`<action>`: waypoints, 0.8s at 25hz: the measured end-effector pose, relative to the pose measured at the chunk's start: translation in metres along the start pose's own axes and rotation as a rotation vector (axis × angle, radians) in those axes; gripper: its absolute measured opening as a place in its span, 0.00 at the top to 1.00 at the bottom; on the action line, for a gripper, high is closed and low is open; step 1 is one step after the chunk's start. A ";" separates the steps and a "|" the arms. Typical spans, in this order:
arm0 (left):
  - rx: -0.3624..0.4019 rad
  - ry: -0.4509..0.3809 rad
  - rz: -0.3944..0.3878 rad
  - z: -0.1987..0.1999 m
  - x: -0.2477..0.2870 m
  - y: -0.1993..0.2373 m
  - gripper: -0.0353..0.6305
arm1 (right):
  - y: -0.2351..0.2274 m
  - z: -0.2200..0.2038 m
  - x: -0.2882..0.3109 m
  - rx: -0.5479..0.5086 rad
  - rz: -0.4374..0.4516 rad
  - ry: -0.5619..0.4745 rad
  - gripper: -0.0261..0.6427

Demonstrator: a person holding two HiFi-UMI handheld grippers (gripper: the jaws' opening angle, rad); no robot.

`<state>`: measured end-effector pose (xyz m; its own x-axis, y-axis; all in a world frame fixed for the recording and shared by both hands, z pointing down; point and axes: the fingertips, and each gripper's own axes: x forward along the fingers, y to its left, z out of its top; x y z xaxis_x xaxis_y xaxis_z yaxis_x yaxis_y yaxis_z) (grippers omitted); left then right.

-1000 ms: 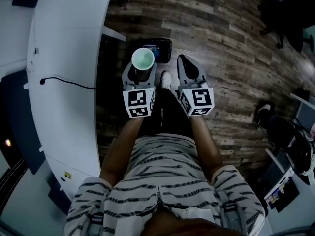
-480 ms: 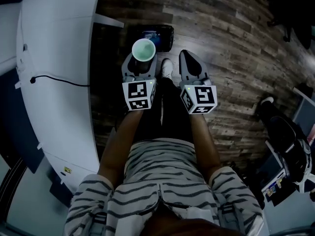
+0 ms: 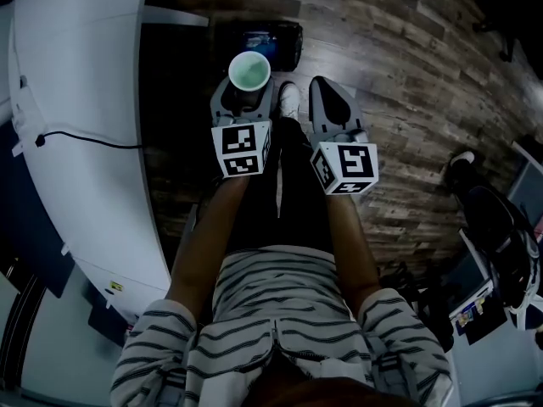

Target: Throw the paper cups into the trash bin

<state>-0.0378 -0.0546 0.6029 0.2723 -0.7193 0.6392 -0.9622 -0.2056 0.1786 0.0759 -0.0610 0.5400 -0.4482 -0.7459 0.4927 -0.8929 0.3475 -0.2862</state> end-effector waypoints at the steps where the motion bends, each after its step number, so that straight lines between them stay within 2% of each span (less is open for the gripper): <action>1: -0.001 0.008 0.001 -0.005 0.004 0.002 0.52 | -0.001 -0.004 0.002 0.004 -0.001 0.005 0.94; 8: 0.001 0.070 -0.003 -0.038 0.039 0.010 0.52 | 0.000 -0.029 0.014 0.010 0.015 0.030 0.94; 20: 0.033 0.176 -0.037 -0.090 0.095 0.011 0.52 | -0.020 -0.060 0.030 0.028 -0.014 0.070 0.94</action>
<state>-0.0223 -0.0657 0.7327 0.3003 -0.5841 0.7541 -0.9500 -0.2540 0.1816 0.0780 -0.0564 0.6094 -0.4389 -0.7086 0.5526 -0.8978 0.3209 -0.3016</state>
